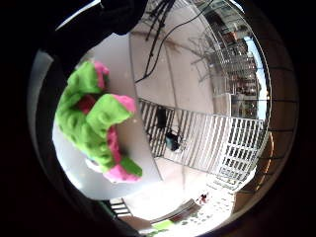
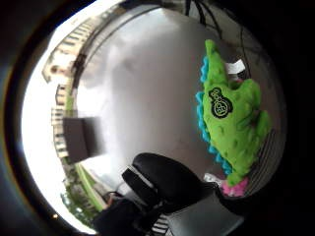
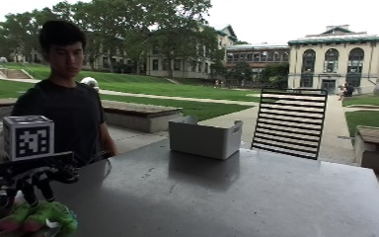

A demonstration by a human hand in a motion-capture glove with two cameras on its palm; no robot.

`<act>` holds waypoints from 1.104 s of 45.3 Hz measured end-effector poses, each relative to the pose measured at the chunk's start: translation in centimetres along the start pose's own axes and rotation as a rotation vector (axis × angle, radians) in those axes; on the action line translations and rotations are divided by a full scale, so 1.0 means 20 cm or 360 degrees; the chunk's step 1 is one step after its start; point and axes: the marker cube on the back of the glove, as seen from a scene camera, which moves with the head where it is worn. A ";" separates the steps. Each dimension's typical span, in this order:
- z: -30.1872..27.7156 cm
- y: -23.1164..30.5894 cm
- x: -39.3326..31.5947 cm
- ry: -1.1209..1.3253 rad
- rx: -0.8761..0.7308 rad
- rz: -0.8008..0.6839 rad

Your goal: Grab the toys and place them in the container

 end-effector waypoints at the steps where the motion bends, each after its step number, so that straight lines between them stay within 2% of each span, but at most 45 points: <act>1: 0.02 0.00 0.01 -0.0003 -0.0015 0.0013; 23: 0.37 0.00 0.12 -0.0049 -0.0196 0.0115; 50: 0.35 0.03 0.11 -0.0190 -0.0139 0.0139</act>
